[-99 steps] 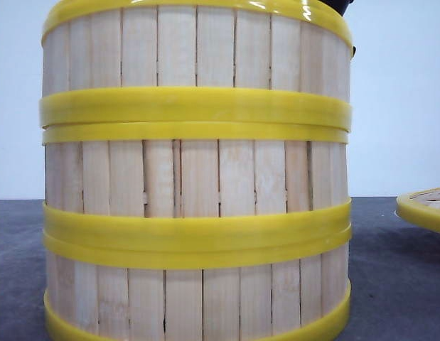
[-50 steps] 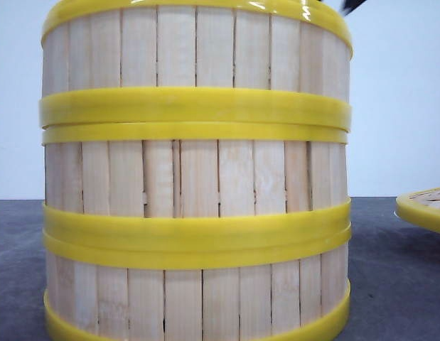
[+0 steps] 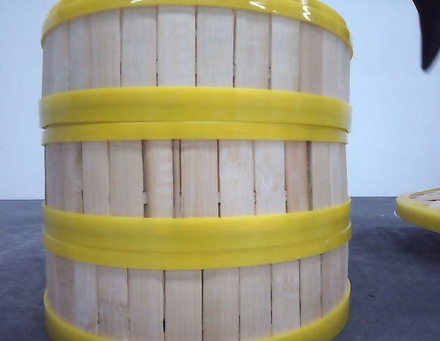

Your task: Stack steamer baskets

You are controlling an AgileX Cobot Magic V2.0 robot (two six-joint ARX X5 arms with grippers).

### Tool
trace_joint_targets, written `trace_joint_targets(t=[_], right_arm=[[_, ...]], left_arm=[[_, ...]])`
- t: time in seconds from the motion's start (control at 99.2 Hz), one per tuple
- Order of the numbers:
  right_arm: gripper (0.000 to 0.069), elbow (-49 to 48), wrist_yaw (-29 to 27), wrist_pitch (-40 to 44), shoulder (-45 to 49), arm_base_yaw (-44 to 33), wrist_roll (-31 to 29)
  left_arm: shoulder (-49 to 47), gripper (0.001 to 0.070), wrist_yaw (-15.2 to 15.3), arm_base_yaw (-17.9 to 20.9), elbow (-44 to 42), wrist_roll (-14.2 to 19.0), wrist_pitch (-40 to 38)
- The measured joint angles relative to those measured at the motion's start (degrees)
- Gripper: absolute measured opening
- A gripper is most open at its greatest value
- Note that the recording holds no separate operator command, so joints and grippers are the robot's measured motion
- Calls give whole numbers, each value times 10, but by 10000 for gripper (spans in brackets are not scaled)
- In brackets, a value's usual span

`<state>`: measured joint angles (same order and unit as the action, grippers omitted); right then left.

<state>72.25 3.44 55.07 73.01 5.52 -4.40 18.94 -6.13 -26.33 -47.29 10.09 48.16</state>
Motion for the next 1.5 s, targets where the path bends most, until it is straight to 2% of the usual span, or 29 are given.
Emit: trace_joint_targets(t=[0.373,0.877,1.058,1.179,1.351,1.502], right_arm=[[297,-140,0,-78,17,-92,-3],[279,-153,-2,-112,56,-93,-4],[243,-153,-5,-122,62,-93,-5],[155,-153,-9,-123,65,-96,-5],[72,-153,-6,-129,66,-96,-5],[58,-153,-6,-130,66,-96,-5]], left_arm=[[0,273,0,0,0,0,0],[0,273,0,0,0,-13,1],[0,273,0,0,0,-15,2],[0,273,0,0,0,-15,3],[0,273,0,0,0,-16,3],[0,273,0,0,0,-18,3]])
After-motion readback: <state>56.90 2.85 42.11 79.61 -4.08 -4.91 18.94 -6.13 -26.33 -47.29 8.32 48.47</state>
